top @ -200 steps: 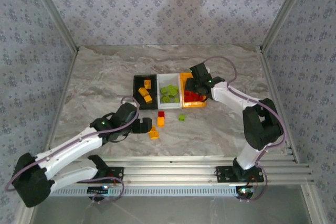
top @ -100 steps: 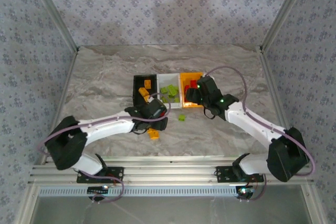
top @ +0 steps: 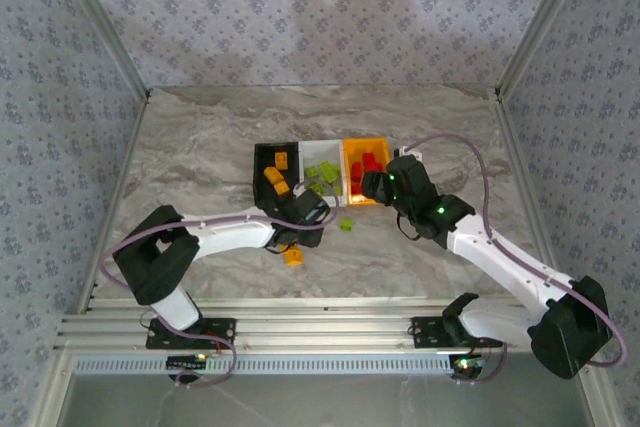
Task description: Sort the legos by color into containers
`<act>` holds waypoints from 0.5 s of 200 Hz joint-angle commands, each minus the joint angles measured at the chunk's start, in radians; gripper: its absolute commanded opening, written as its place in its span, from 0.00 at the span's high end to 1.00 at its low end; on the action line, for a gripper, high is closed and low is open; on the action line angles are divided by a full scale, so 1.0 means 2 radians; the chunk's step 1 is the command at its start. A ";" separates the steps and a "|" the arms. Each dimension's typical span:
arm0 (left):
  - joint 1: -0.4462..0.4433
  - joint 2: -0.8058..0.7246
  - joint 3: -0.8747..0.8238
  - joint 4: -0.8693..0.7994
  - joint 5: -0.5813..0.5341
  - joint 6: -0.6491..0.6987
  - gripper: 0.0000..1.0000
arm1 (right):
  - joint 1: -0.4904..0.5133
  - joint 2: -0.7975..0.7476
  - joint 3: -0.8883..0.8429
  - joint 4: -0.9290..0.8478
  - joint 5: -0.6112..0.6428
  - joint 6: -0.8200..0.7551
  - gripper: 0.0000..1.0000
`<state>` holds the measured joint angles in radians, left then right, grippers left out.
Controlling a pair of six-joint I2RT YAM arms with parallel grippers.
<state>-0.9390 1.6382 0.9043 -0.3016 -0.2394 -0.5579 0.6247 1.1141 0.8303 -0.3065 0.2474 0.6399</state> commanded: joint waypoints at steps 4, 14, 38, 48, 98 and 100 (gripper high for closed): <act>-0.003 0.002 -0.012 0.003 0.002 -0.001 0.46 | 0.004 -0.009 -0.012 -0.002 0.015 0.014 0.25; -0.004 0.003 -0.013 0.003 0.003 -0.003 0.51 | 0.003 -0.009 -0.014 -0.003 0.016 0.017 0.25; -0.007 -0.013 -0.018 -0.002 0.006 -0.010 0.60 | 0.003 -0.014 -0.018 -0.005 0.017 0.021 0.25; -0.009 -0.030 -0.023 -0.007 0.006 -0.014 0.62 | 0.004 -0.018 -0.021 -0.005 0.017 0.022 0.25; 0.008 -0.188 -0.030 -0.063 -0.023 -0.019 0.60 | 0.013 -0.039 -0.047 -0.003 0.018 0.032 0.25; 0.013 -0.191 -0.029 -0.065 -0.023 -0.018 0.60 | 0.014 -0.038 -0.047 -0.003 0.019 0.032 0.25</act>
<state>-0.9485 1.3922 0.8249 -0.3637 -0.2398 -0.5907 0.6350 1.0561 0.7650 -0.3065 0.2584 0.6746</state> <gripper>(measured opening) 0.389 0.748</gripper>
